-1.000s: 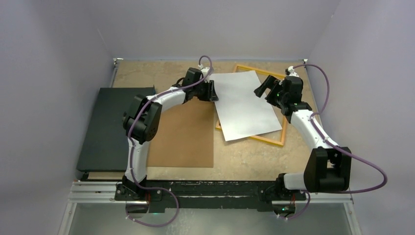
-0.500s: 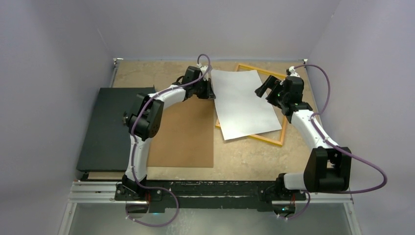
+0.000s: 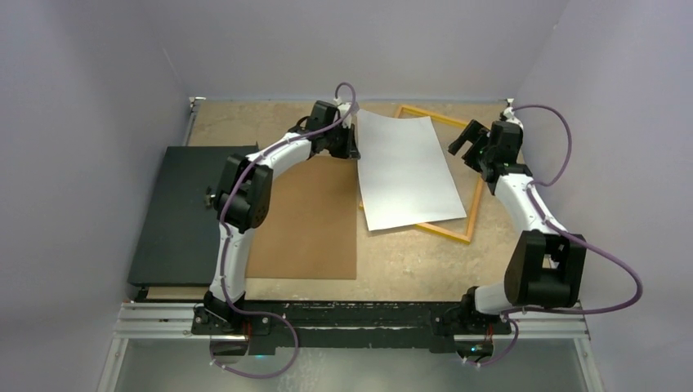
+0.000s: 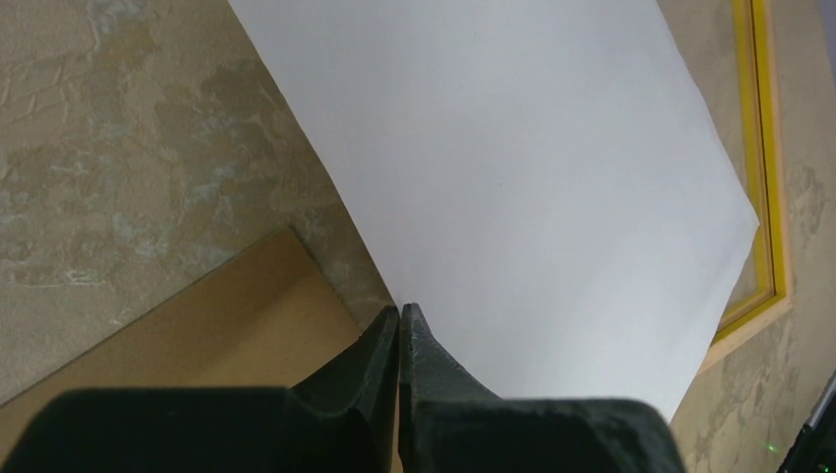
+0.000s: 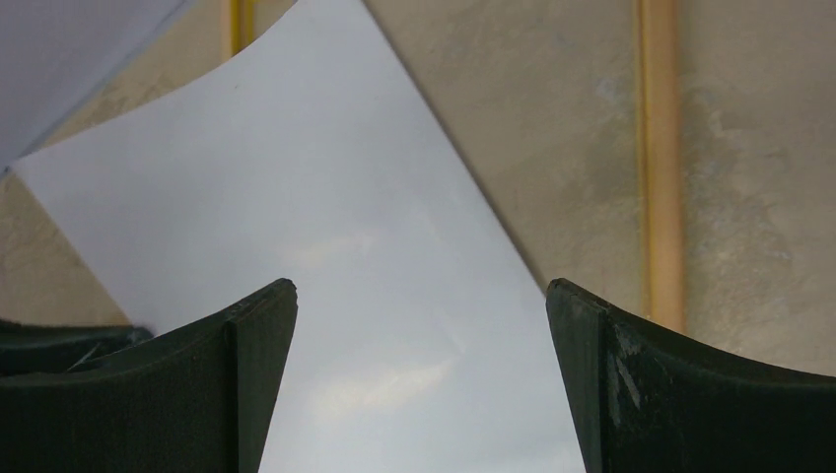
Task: Put the photo into the frame
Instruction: Adjust the photo in the photo frame.
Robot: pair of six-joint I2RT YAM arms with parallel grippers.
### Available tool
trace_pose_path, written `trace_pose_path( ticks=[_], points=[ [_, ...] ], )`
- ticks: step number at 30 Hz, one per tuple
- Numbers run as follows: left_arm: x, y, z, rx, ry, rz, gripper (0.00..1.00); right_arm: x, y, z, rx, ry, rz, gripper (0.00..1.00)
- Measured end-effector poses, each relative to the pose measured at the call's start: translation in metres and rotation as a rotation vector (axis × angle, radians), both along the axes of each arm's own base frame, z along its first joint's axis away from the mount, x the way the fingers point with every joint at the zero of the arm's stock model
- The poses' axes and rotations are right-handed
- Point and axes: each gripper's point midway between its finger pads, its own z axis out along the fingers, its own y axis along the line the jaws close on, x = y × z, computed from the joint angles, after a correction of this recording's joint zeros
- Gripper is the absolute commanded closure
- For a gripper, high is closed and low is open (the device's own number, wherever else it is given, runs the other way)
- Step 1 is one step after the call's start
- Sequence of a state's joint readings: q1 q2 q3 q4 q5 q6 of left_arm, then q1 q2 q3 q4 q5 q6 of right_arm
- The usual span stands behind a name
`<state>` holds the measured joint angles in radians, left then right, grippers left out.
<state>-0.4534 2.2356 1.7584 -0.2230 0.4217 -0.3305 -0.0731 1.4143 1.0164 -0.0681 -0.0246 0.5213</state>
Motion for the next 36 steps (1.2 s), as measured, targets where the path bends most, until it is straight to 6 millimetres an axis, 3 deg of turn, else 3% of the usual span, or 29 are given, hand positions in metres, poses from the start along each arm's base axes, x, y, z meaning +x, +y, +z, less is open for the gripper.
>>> trace_pose_path(
  ticks=[5,12,20,24,33,36],
  points=[
    [-0.011,0.008,-0.009,0.031,0.044,-0.037,1.00,0.014,-0.036,-0.013,-0.032,0.027,-0.109,0.01],
    [-0.026,0.017,-0.017,0.069,0.085,-0.102,1.00,0.026,-0.062,-0.042,-0.072,0.090,-0.192,0.01],
    [-0.020,0.013,0.007,0.077,0.035,-0.174,1.00,0.037,-0.089,-0.060,-0.075,0.086,-0.251,0.01],
    [-0.020,0.011,0.004,0.077,0.032,-0.197,1.00,0.046,-0.096,-0.073,-0.073,0.084,-0.260,0.01],
    [-0.028,0.016,-0.038,0.127,0.119,-0.238,1.00,0.059,-0.091,-0.119,-0.034,0.135,-0.227,0.01],
    [-0.033,0.019,-0.042,0.141,0.134,-0.251,1.00,0.060,-0.091,-0.121,-0.024,0.131,-0.220,0.01]
  ],
)
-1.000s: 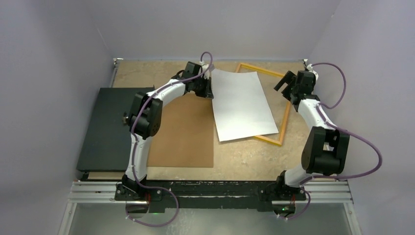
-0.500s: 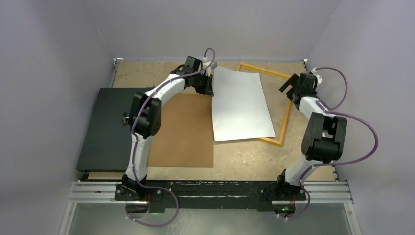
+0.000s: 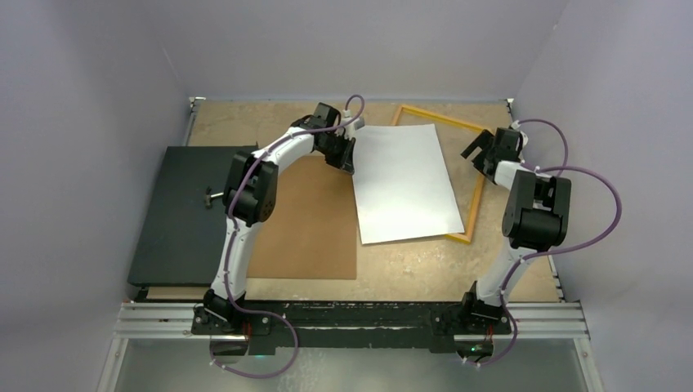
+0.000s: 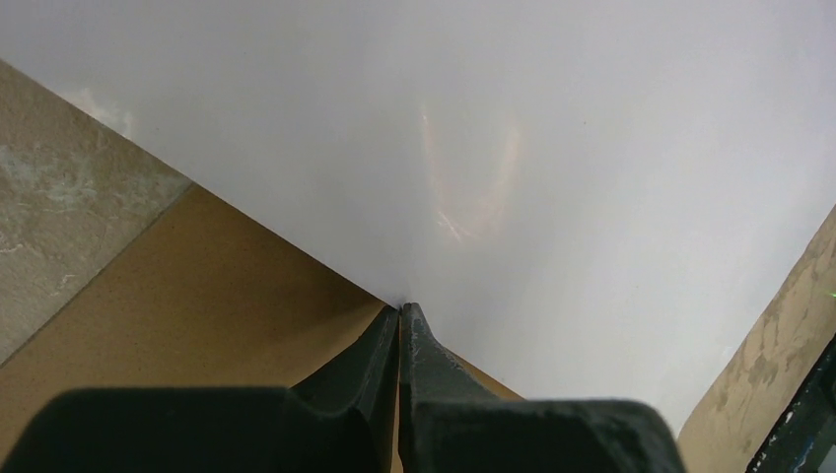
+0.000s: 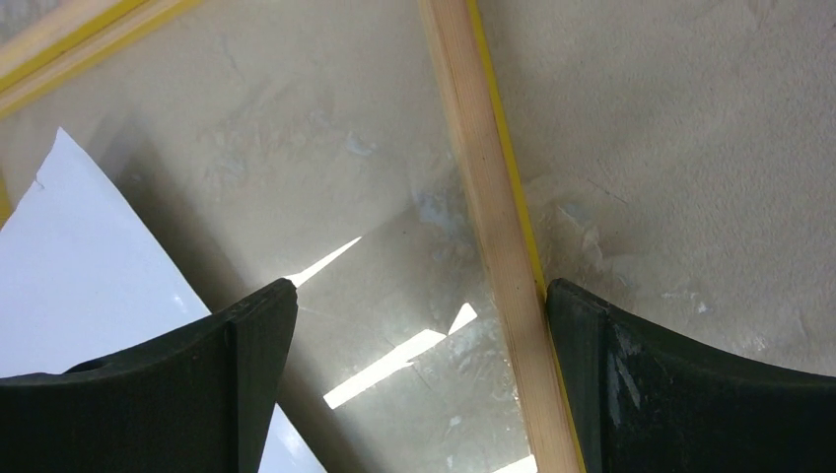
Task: Put the photo into the frame
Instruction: Adjust the photo in the photo frame.
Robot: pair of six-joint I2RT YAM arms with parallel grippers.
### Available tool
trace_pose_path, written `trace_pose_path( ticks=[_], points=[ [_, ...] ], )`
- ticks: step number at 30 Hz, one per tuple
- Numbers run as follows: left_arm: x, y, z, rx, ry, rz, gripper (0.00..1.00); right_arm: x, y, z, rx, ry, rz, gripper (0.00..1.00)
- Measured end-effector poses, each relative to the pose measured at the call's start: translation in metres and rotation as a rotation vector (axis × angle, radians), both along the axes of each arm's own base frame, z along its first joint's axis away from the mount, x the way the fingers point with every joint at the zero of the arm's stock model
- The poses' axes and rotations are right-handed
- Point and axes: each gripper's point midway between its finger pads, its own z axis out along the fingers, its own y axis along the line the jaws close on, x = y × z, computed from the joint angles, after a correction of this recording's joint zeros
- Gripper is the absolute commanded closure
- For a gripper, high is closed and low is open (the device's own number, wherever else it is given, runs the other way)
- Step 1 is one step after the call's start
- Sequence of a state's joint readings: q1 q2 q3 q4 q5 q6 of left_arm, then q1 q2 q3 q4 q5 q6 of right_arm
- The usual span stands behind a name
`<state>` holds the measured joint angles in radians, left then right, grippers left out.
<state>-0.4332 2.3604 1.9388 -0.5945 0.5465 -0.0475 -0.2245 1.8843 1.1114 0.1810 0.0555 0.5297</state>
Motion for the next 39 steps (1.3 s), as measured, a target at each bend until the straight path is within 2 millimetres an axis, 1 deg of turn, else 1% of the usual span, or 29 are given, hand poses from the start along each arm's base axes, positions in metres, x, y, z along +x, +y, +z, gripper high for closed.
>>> trace_pose_path(
  ticks=[6,10,13,16,20,25,29,31,37,39],
  points=[
    [-0.005,0.001,-0.003,0.018,-0.008,-0.035,1.00,0.004,0.000,0.004,0.010,-0.024,0.010,0.01],
    [-0.007,-0.001,-0.002,0.024,-0.009,-0.050,1.00,0.007,-0.001,0.002,0.010,-0.029,0.011,0.01],
    [-0.001,-0.009,-0.001,0.024,-0.025,-0.065,1.00,0.009,-0.001,-0.005,0.017,-0.030,0.017,0.01],
    [0.003,-0.014,-0.004,0.032,-0.037,-0.083,1.00,0.014,0.001,-0.003,0.024,-0.050,0.033,0.01],
    [-0.003,-0.010,-0.011,0.069,-0.030,-0.114,1.00,0.015,0.007,-0.001,0.040,-0.061,0.068,0.01],
    [-0.002,-0.009,-0.011,0.090,-0.036,-0.132,1.00,0.018,0.012,0.001,0.053,-0.077,0.099,0.01],
    [0.010,-0.016,-0.009,0.091,-0.067,-0.143,1.00,0.021,0.016,0.004,0.065,-0.095,0.119,0.01],
    [0.012,-0.020,-0.007,0.090,-0.077,-0.145,1.00,0.022,0.017,0.005,0.068,-0.106,0.126,0.01],
    [0.008,-0.030,-0.003,0.084,-0.085,-0.163,1.00,0.016,0.022,0.001,0.088,-0.114,0.144,0.01],
    [0.006,-0.032,-0.003,0.084,-0.085,-0.168,1.00,0.014,0.024,0.002,0.098,-0.114,0.147,0.01]
  ],
)
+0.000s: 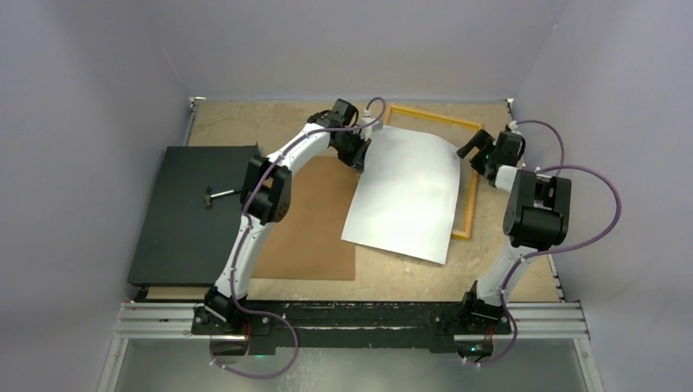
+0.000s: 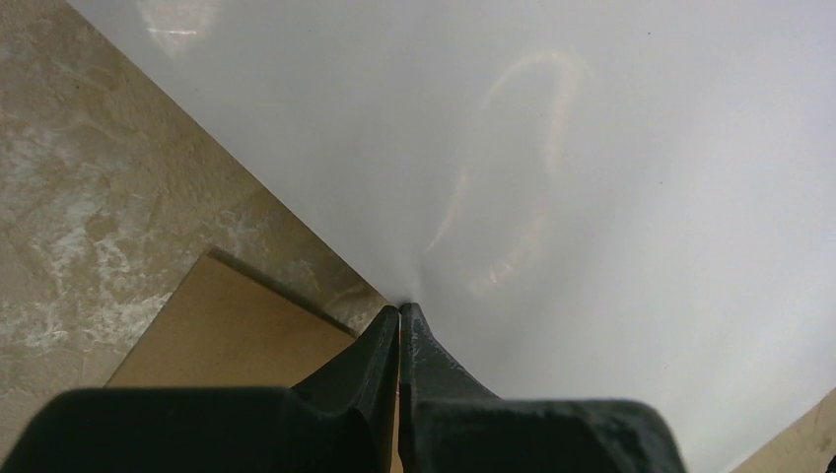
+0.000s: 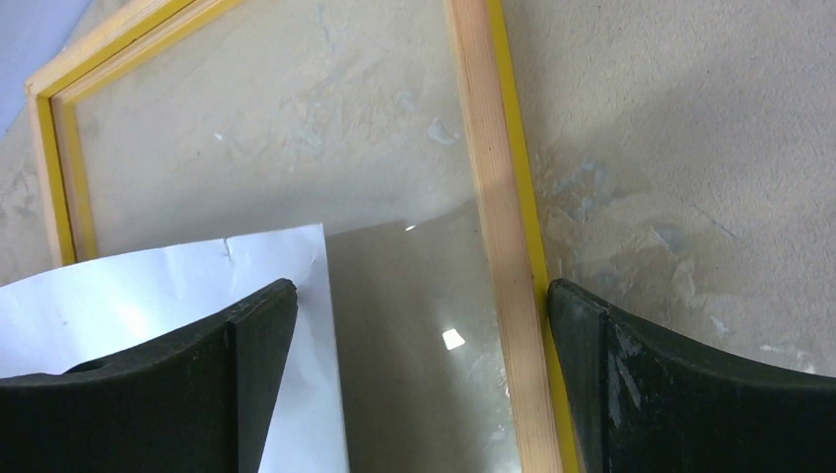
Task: Put the photo into the frame
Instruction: Adjust the photo in the photo frame.
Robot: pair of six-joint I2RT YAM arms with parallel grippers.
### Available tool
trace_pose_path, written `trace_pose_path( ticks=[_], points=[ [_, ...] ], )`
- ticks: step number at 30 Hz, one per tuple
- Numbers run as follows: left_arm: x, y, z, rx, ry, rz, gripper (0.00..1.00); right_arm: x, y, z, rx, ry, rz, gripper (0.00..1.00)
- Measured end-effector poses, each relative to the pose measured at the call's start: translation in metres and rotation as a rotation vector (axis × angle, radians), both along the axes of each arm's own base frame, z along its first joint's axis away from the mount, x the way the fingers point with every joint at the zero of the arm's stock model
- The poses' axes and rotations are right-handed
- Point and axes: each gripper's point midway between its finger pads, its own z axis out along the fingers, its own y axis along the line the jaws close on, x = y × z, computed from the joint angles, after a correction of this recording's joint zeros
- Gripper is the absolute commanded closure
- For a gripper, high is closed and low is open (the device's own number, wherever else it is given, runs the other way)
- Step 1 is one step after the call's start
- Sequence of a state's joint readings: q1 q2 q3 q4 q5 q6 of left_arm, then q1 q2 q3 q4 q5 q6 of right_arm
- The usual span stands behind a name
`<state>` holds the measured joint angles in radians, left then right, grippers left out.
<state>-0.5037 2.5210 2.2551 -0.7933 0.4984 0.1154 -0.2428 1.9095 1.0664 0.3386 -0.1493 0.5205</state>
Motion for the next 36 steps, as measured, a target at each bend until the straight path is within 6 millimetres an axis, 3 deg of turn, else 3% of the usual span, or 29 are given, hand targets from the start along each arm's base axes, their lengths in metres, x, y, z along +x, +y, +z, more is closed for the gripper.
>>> trace_pose_path(
  ticks=[4,11,13,15,24,32,36],
  points=[
    [0.000,-0.001,0.000,0.000,-0.002,-0.001,1.00,-0.007,0.001,0.015,0.008,-0.014,-0.007,0.01],
    [-0.002,0.001,-0.007,0.006,-0.001,0.000,1.00,-0.015,0.017,0.090,0.038,-0.165,0.043,0.01],
    [-0.005,0.005,-0.012,0.025,0.005,0.002,1.00,-0.027,0.024,0.099,0.049,-0.189,0.060,0.01],
    [-0.007,0.007,-0.014,0.025,0.002,0.001,1.00,-0.039,0.031,0.097,0.064,-0.187,0.080,0.01],
    [-0.011,0.012,-0.014,0.036,-0.036,-0.008,1.00,-0.094,0.067,0.041,0.197,-0.037,0.178,0.01],
    [-0.010,0.013,-0.013,0.032,-0.045,-0.009,1.00,-0.111,0.070,0.056,0.187,-0.042,0.177,0.04],
    [-0.012,0.015,-0.013,0.031,-0.030,0.000,0.92,-0.129,0.070,0.065,0.162,-0.049,0.153,0.07]
  ],
)
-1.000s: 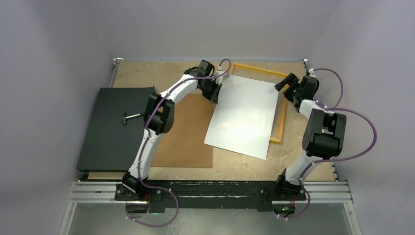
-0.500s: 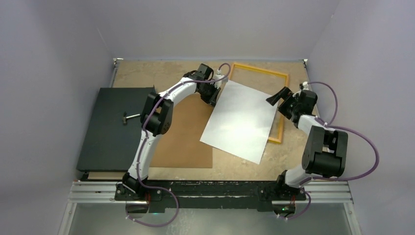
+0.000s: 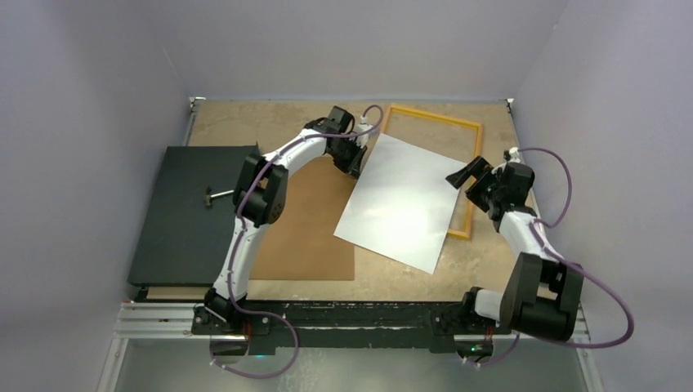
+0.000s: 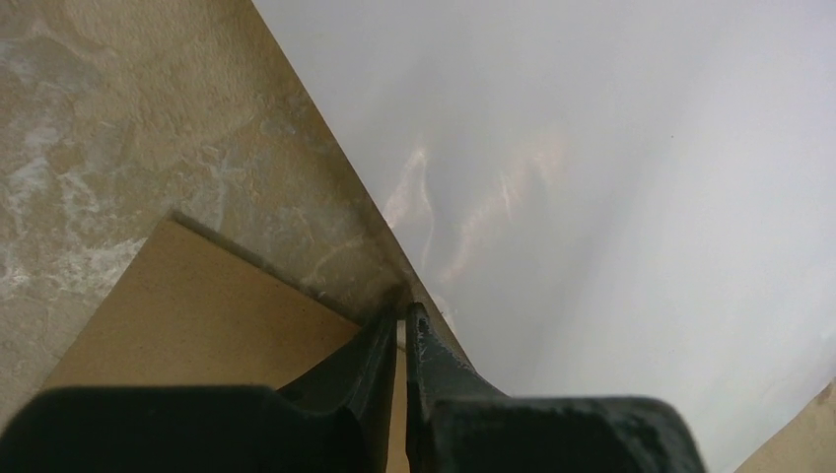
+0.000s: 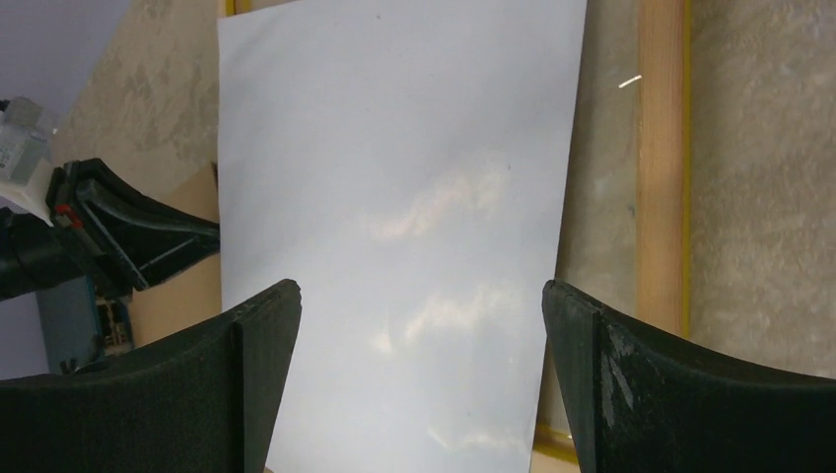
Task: Put the photo into the frame
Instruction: Adjust the photo in the photo frame.
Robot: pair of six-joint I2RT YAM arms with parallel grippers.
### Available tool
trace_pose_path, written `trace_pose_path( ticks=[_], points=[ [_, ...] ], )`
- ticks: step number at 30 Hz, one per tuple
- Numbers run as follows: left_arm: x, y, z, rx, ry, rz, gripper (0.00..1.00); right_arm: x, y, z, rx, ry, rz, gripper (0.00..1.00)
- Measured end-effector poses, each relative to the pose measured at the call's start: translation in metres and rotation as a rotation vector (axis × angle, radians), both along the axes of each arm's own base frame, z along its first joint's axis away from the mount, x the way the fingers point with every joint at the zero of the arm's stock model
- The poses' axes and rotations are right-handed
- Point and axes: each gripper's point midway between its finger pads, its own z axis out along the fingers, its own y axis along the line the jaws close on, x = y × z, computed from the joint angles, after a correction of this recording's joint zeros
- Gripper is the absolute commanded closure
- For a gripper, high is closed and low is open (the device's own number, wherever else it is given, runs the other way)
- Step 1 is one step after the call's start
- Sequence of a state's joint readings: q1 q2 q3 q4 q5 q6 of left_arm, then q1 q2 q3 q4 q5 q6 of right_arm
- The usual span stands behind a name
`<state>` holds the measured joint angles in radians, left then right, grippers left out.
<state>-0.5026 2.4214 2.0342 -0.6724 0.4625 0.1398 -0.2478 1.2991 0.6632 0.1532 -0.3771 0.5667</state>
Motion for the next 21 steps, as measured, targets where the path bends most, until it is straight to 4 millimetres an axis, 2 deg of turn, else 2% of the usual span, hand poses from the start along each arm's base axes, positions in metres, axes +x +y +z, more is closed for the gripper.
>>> trace_pose_path(
  ticks=[5,10,14,19,21],
  points=[
    [0.002,0.007,0.007,-0.016,0.016,0.016,0.91,-0.043,0.007,-0.012,-0.002,0.075,-0.022,0.08],
    [0.004,0.013,0.018,-0.022,0.008,0.027,0.92,-0.081,0.019,-0.014,0.014,0.129,-0.020,0.08],
    [0.002,0.016,0.021,-0.023,0.009,0.029,0.93,-0.097,0.026,-0.020,0.027,0.173,-0.008,0.09],
    [-0.005,0.018,0.013,-0.014,0.030,0.028,0.93,-0.118,0.043,-0.049,0.077,0.272,0.018,0.09],
    [-0.008,0.018,0.009,-0.010,0.040,0.024,0.93,-0.126,0.057,-0.060,0.092,0.322,0.052,0.09]
  ],
)
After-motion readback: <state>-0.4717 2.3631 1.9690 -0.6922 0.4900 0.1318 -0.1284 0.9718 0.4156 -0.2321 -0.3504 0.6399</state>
